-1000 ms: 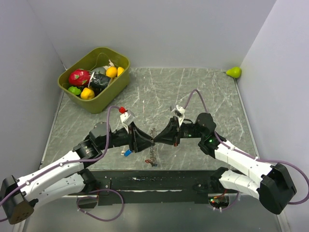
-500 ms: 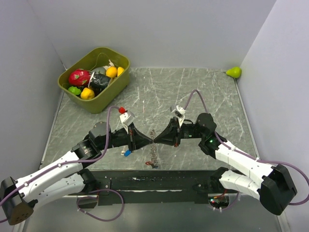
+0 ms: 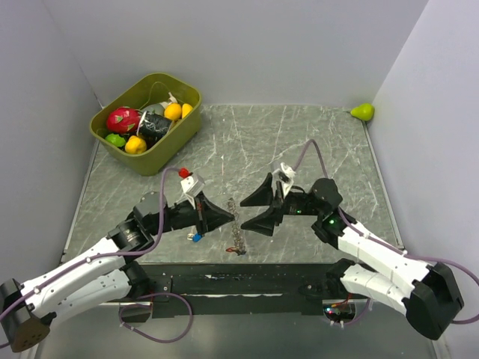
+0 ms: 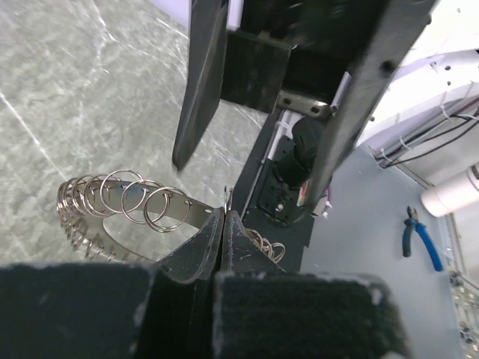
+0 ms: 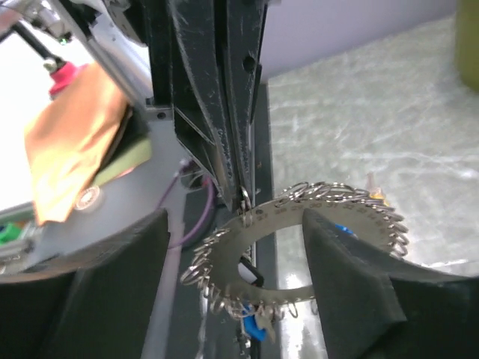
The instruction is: Put the keys on the keyring
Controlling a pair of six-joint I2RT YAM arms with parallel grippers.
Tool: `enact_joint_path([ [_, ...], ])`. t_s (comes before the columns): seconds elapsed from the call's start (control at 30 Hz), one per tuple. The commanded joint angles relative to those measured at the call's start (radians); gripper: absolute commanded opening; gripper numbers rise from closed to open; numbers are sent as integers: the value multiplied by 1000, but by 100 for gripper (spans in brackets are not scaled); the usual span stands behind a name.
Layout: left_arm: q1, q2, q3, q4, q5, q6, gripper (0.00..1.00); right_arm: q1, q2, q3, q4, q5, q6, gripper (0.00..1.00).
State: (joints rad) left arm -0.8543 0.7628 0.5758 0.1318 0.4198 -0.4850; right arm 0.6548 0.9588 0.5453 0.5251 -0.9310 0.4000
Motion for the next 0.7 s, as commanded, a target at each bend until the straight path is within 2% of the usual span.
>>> enact_joint_path([
  [0.0,-3,-74,-24,88,-50,54,1,3,-84,-36,76,58,-16,92],
  [0.1,-3,-112,-40,86,-62,115,1,0,-120,-38,43,87,-45,99],
  [0.33,-3,-166,-59,83,-119,218,1,-7,-150,-19,-45,110,-95,100],
  [0.53,-3,-227,-74,83,-173,279,1,-11,-152,-27,-56,110,-112,100],
  [0.67,-2,-272,-91,84,-155,355,1,-11,-140,-31,-56,98,-119,100],
])
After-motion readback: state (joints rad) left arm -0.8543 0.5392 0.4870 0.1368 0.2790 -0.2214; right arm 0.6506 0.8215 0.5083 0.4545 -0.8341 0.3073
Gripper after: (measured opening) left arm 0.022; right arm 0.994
